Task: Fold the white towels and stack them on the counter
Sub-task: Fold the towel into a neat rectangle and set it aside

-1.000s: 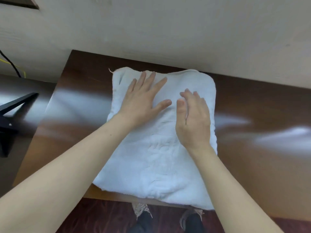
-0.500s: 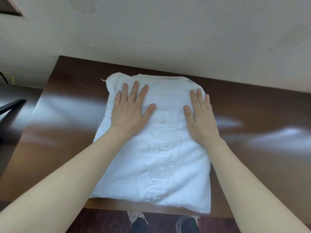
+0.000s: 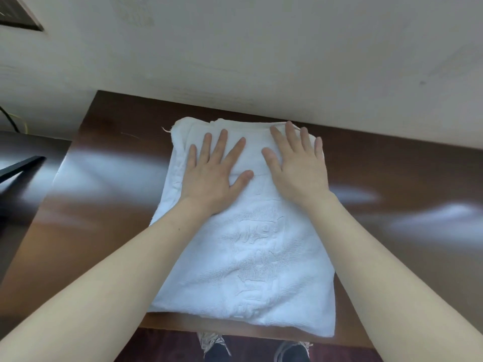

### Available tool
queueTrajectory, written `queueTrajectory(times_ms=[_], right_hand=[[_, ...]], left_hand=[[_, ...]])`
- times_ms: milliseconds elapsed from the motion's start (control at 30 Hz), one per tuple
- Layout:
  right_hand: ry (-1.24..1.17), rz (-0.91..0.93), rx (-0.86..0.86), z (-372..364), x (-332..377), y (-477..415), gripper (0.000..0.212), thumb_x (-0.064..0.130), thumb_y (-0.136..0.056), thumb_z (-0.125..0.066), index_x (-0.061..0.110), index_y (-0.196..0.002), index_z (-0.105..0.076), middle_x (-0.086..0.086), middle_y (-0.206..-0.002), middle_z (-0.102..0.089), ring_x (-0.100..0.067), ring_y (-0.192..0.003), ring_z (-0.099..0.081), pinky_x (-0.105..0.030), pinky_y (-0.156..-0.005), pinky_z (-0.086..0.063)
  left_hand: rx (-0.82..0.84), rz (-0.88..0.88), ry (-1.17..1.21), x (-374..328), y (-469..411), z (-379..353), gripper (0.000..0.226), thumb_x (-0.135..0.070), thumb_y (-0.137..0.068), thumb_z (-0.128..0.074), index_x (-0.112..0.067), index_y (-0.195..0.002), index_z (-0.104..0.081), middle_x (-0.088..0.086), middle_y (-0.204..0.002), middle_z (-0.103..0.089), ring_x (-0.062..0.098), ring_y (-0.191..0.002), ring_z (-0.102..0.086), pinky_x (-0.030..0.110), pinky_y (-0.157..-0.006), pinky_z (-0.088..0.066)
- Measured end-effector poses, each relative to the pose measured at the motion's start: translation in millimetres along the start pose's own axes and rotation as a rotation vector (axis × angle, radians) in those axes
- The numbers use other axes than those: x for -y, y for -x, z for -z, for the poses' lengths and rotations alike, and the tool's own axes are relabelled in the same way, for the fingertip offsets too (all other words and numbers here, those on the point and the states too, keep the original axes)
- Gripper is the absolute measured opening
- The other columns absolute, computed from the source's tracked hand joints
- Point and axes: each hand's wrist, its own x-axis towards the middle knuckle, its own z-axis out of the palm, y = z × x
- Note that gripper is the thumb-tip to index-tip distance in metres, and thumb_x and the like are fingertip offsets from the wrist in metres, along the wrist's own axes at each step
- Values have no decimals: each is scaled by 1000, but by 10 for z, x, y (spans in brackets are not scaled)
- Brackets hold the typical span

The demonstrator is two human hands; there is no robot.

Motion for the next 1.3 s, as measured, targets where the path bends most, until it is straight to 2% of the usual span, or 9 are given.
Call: queueTrajectory(times_ms=[100,333,500,600,700,1067,1167,1233,1300], right_hand=[[40,9,49,-135,-56,52,63,63,-97,-12,40,-156,-10,5,-166,1,-24,-152,4,-47,-122,5],[-45,-99,-41,-211,-257,64,63,60,-99,-16,35,-157,-12,2,-166,-9,-22,-152,-3,-52,-120,-10],[-56,-108,-49,-222,-235,86,63,57,-101,-16,30,-158,-12,1,-166,-9,-24,-152,-2,-50,-121,-8],[-83,-107,-50,-225,-246,70,60,52,-102,-15,30,-158,-12,2,-166,-9,-23,-152,-2,-50,-122,-7],[-85,-104,-46,-234,-271,50,56,47,-104,-17,31,-158,-12,2,-166,-9,-22,-152,-3,-51,-121,-8],[-103,-91,-51,-248,-292,42,53,43,-105,-17,32,-157,-14,2,-166,-10,-23,-152,-4,-50,-121,-7],[-92,-98,-63,-247,-279,50,53,43,-105,-17,32,-157,-15,2,-165,-12,-23,-152,-5,-50,-121,-8],[-89,-105,-65,-255,-277,42,54,44,-105,-16,33,-157,-14,2,-165,-11,-23,-152,-4,-50,-121,-7],[-96,-106,-70,-261,-282,37,54,46,-104,-16,34,-157,-14,2,-165,-12,-23,-152,-4,-49,-122,-7]], left_hand=[[5,15,4,73,-2,3,74,-76,-92,-12,-45,-156,6,-7,-167,8,26,-153,10,44,-123,7],[-20,95,-20,323,45,94,77,-75,-91,-10,-37,-158,-9,-2,-167,-6,24,-154,0,40,-123,-3],[-38,120,-41,196,-65,172,80,-72,-91,-5,-32,-159,-11,4,-167,-8,26,-154,2,44,-124,0],[-29,-52,66,-195,-256,126,73,-67,-95,-11,-33,-159,0,5,-168,-3,24,-154,6,44,-123,5],[2,-182,5,-449,-365,33,68,-63,-98,-14,-34,-159,-3,2,-168,-3,22,-154,3,41,-124,4],[19,67,-69,385,-224,137,75,-72,-93,-10,-34,-158,-12,-1,-167,-9,22,-154,-3,44,-124,-3],[35,157,-122,404,-189,183,75,-70,-95,-7,-30,-159,-7,0,-168,-3,26,-153,5,50,-123,5],[-46,148,-170,221,-268,169,73,-67,-96,-9,-29,-159,-7,5,-167,-4,31,-153,7,51,-118,15],[-72,36,-70,-39,-412,158,70,-62,-99,-19,-29,-159,-7,6,-166,-13,32,-153,0,49,-119,12]])
